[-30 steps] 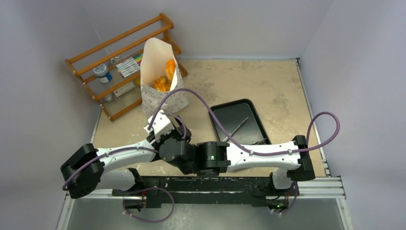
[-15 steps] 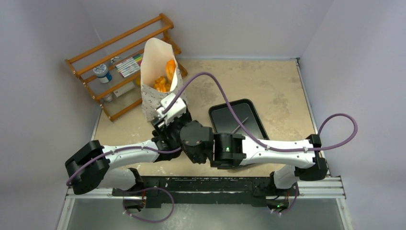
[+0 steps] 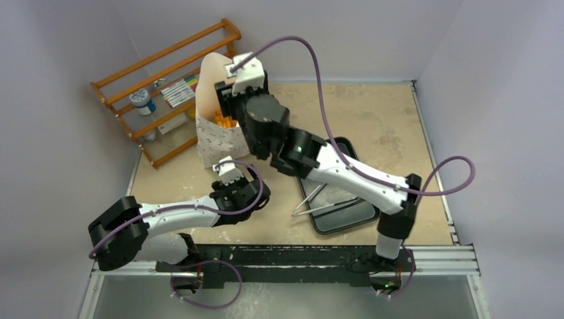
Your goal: Take the fake bread out of the paper bag
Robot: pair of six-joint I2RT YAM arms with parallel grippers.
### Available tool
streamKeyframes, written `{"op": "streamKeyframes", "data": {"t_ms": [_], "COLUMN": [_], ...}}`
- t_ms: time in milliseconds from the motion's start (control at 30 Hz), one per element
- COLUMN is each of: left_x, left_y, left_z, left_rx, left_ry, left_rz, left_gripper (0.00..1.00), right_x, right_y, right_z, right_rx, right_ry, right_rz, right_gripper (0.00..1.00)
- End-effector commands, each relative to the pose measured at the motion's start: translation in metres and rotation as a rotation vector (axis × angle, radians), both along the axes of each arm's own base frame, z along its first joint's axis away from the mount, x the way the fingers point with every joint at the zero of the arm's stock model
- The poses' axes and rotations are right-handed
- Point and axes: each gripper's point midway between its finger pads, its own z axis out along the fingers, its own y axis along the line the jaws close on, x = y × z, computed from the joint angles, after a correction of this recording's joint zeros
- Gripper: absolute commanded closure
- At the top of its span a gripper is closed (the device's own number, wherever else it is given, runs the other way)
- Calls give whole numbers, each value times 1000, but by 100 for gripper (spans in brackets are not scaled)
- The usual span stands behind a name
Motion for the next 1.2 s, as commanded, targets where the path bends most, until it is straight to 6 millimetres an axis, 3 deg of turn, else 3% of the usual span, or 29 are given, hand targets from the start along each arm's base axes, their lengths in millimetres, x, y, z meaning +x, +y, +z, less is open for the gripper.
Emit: {"op": "streamKeyframes", "data": {"t_ms": [0,167,300,367,467,667,867,1000,1167], "left_x": [-3,-10,-15,-17,-18,-21,-20,-19,-19], "left_y": [6,9,8,8,7,3,1,-1,-7], "left_z": [13,16,26,25,20,14,24,31,36], "left_rx": [-36,-68,-86,-83,-64,-59,-76,-84,-114], "left_ry": [-41,-46,-69,-69,-60,-57,-80,-94,-105], "left_rz": [23,23,13,8,0,-17,-33,-46,-67], "left_gripper": [5,5,5,5,5,5,5,5,5], "right_x": [38,63,52,42,29,19,42,57,68], "right_y": [6,12,-20,-43,-75,-112,-158,-159,-134], "right_z": [-14,-43,-39,-34,-42,-116,-213,-262,-312], "right_rx": [-11,-46,8,53,78,67,70,45,-89], "right_ry": [84,160,157,154,185,348,579,689,801], "right_rz": [-1,-12,-84,-105,-155,-278,-407,-362,-279], "right_gripper": [39,40,42,42,43,43,43,43,43]}}
